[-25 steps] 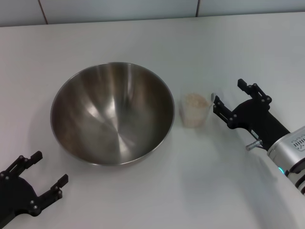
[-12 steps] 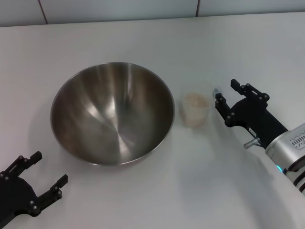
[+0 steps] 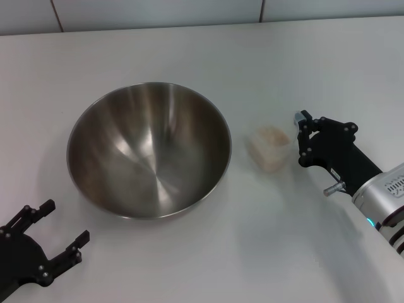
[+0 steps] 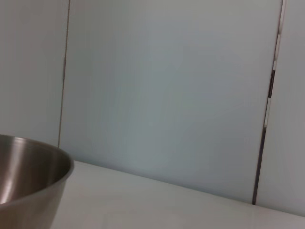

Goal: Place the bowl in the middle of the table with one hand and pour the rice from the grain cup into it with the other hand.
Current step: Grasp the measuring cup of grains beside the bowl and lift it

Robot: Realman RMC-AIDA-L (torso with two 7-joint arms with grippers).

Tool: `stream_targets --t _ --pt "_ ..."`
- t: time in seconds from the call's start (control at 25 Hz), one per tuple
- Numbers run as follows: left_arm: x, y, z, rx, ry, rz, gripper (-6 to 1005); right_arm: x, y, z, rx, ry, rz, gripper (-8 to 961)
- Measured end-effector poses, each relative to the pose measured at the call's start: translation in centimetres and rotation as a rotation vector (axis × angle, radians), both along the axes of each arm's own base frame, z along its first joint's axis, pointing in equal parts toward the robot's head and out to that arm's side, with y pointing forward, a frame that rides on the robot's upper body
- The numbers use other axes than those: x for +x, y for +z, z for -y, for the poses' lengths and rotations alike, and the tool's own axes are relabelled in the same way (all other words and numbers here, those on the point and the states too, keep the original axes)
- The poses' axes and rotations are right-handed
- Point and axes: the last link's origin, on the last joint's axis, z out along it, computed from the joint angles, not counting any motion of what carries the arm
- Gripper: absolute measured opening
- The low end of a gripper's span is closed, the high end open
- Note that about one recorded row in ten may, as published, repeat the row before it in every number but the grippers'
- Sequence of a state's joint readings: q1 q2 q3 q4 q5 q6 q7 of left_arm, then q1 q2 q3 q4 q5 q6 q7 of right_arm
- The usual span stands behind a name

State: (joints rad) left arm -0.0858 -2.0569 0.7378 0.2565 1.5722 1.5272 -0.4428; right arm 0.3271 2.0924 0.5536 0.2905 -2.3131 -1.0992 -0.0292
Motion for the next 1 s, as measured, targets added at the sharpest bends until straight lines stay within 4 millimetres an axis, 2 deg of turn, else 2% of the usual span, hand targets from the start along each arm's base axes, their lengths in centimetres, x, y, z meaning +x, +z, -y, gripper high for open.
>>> stream_targets --t 0.08,0.2,0.56,0.64,0.76,0.8,0.84,0.92,0.96,1.0 --pt "0.1 0.0 0.0 0.000 -0.005 0.004 835 0.0 0.0 0.1 0.000 -0.001 -0.003 204" --pt "0.2 0.2 0.1 0.002 -0.015 0.012 834 -0.2 -0.1 0.1 0.002 0.003 -0.011 23" --pt "0.2 0.2 0.1 0.000 -0.015 0.011 834 -1.2 1.0 0.4 0.072 0.071 -0.063 14" --pt "0.2 0.2 0.1 0.000 -0.015 0.010 834 -2.6 2.2 0.3 0.147 0.146 -0.120 14" --pt "0.2 0.2 0.1 0.000 -0.016 0.011 834 -3.0 2.4 0.2 0.158 0.164 -0.130 14" --pt "0.2 0.2 0.1 0.000 -0.018 0.012 834 -3.9 2.5 0.1 0.181 0.207 -0.133 14" --pt "0.2 0.2 0.1 0.000 -0.018 0.012 834 -3.9 2.5 0.1 0.181 0.207 -0.133 14" --pt "0.3 0.2 0.1 0.000 -0.021 0.017 834 -5.5 2.4 -0.1 0.235 0.275 -0.072 14" --pt "0.3 0.2 0.1 0.000 -0.021 0.017 834 -5.5 2.4 -0.1 0.235 0.275 -0.072 14" --pt "0.3 0.2 0.1 0.000 -0.022 0.018 834 -6.9 2.0 -0.3 0.276 0.333 0.008 15"
